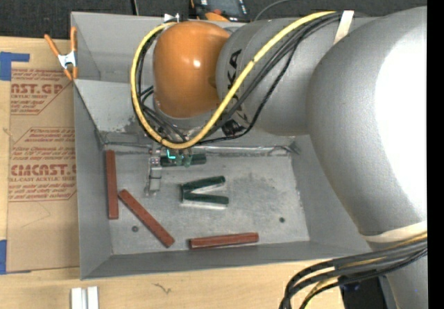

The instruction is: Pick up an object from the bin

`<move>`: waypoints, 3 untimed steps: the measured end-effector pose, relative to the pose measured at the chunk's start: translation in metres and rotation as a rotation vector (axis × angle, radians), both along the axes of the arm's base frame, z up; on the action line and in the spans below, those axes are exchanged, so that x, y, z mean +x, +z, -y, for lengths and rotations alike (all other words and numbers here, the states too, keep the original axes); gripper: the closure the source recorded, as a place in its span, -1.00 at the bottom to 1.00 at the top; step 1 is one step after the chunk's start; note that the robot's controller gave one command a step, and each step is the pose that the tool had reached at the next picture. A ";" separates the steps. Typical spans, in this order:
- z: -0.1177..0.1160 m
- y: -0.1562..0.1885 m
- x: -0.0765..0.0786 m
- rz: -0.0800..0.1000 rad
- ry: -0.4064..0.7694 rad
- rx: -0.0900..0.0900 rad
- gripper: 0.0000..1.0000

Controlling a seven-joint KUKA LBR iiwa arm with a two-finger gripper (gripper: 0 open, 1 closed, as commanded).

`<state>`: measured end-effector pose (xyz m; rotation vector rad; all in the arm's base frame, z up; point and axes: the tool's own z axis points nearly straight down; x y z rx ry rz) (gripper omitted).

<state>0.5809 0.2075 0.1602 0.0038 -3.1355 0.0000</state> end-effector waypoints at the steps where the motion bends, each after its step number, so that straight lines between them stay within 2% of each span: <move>1: 0.050 0.016 -0.016 0.007 -0.263 -0.001 -1.00; 2: 0.094 -0.022 -0.006 0.004 -0.291 -0.004 -1.00; 3: 0.117 -0.092 -0.015 0.009 -0.374 0.000 -1.00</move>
Offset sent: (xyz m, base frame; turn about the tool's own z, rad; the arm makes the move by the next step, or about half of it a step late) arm -0.0158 -0.0498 0.0161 0.2621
